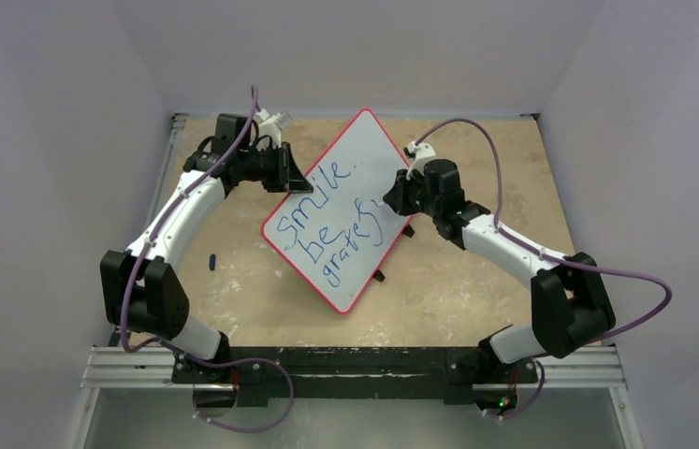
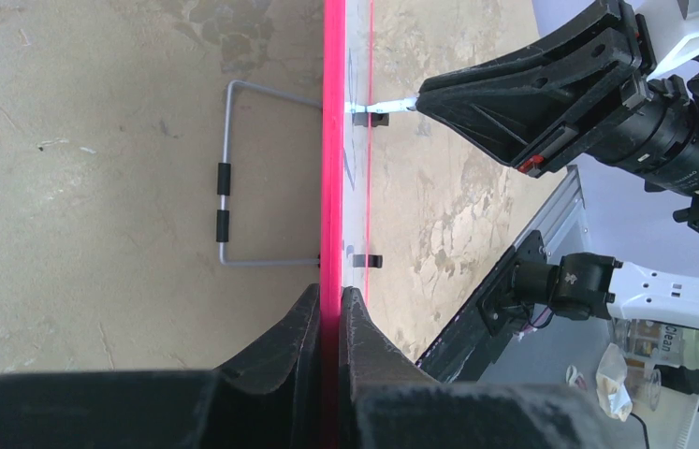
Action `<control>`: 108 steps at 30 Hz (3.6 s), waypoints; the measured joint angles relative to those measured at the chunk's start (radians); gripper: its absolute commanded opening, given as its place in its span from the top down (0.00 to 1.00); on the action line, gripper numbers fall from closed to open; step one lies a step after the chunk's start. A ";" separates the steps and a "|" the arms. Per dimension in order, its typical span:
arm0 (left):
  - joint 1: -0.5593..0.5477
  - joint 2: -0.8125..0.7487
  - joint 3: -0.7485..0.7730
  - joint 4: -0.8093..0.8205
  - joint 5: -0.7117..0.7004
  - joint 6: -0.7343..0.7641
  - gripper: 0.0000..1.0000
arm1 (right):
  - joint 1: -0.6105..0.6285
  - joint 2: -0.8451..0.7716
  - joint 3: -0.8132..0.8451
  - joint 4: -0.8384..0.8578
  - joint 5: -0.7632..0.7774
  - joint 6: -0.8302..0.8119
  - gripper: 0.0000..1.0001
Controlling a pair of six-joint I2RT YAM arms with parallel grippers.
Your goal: Write a sentence on the whiteboard
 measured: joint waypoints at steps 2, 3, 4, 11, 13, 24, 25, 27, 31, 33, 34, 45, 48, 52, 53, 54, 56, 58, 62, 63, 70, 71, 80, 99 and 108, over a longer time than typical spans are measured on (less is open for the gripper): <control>0.000 0.000 0.000 0.000 0.000 0.000 1.00 | 0.000 0.000 0.000 -0.003 0.005 0.001 1.00; 0.000 0.000 0.000 0.000 0.000 0.000 1.00 | 0.000 0.000 0.000 -0.003 0.007 0.002 1.00; 0.000 0.000 0.000 0.000 0.000 0.000 1.00 | 0.000 0.000 0.000 -0.005 0.008 0.002 1.00; 0.000 0.000 0.000 0.000 0.002 0.000 1.00 | -0.003 0.015 0.033 -0.062 0.028 -0.002 1.00; 0.000 0.000 0.000 0.000 0.002 0.000 1.00 | -0.004 0.027 0.060 -0.085 0.029 -0.005 1.00; 0.000 0.000 0.000 -0.001 0.001 -0.002 1.00 | -0.006 0.089 0.185 -0.125 0.030 -0.014 1.00; 0.000 0.000 0.000 0.000 0.000 -0.002 1.00 | -0.006 0.092 0.189 -0.129 0.029 -0.015 1.00; 0.000 0.000 0.000 0.000 -0.001 -0.002 1.00 | -0.006 0.096 0.195 -0.134 0.027 -0.016 1.00; 0.000 0.000 0.000 -0.001 -0.001 -0.003 1.00 | -0.007 0.096 0.195 -0.136 0.025 -0.016 1.00; 0.000 0.000 0.000 -0.001 -0.001 -0.003 1.00 | -0.007 0.095 0.195 -0.135 0.024 -0.016 1.00; 0.000 0.000 0.000 -0.001 -0.001 -0.003 1.00 | -0.008 0.094 0.192 -0.132 0.024 -0.016 1.00; 0.000 0.000 0.000 0.000 0.002 -0.002 1.00 | -0.008 0.042 0.087 -0.106 0.024 -0.014 1.00; 0.000 0.000 0.000 0.000 0.002 -0.002 1.00 | -0.008 0.037 0.074 -0.105 0.026 -0.014 1.00; 0.000 0.000 0.000 0.000 0.002 -0.002 1.00 | -0.008 0.033 0.063 -0.106 0.040 -0.014 1.00; 0.000 0.000 0.000 0.000 0.002 -0.002 1.00 | -0.008 0.033 0.062 -0.106 0.048 -0.015 1.00; 0.000 0.000 0.000 0.000 0.003 -0.002 1.00 | -0.008 0.033 0.062 -0.106 0.052 -0.016 1.00; 0.000 0.000 0.000 0.000 0.003 -0.001 1.00 | -0.008 0.033 0.062 -0.108 0.063 -0.017 1.00; 0.000 0.000 0.000 0.001 0.004 0.000 1.00 | -0.008 0.033 0.062 -0.114 0.077 -0.019 1.00; 0.000 0.000 0.000 0.003 0.007 0.002 1.00 | -0.009 0.033 0.062 -0.135 0.086 -0.026 1.00; 0.000 0.000 0.000 0.003 0.008 0.002 1.00 | -0.009 0.033 0.062 -0.140 0.087 -0.028 1.00; -0.002 0.000 0.000 0.005 0.008 0.009 1.00 | -0.009 -0.007 0.063 -0.179 0.095 -0.032 1.00; -0.002 0.000 0.000 0.005 0.009 0.009 1.00 | -0.009 -0.022 0.063 -0.182 0.095 -0.032 1.00; -0.002 0.000 0.000 0.006 0.009 0.009 1.00 | -0.010 -0.075 0.118 -0.175 0.095 -0.031 1.00; -0.003 -0.004 0.000 0.006 0.010 0.009 1.00 | -0.010 0.089 0.287 -0.122 0.045 0.019 1.00; -0.003 -0.004 0.000 0.003 0.007 0.008 1.00 | -0.017 0.134 0.297 -0.112 0.041 0.029 1.00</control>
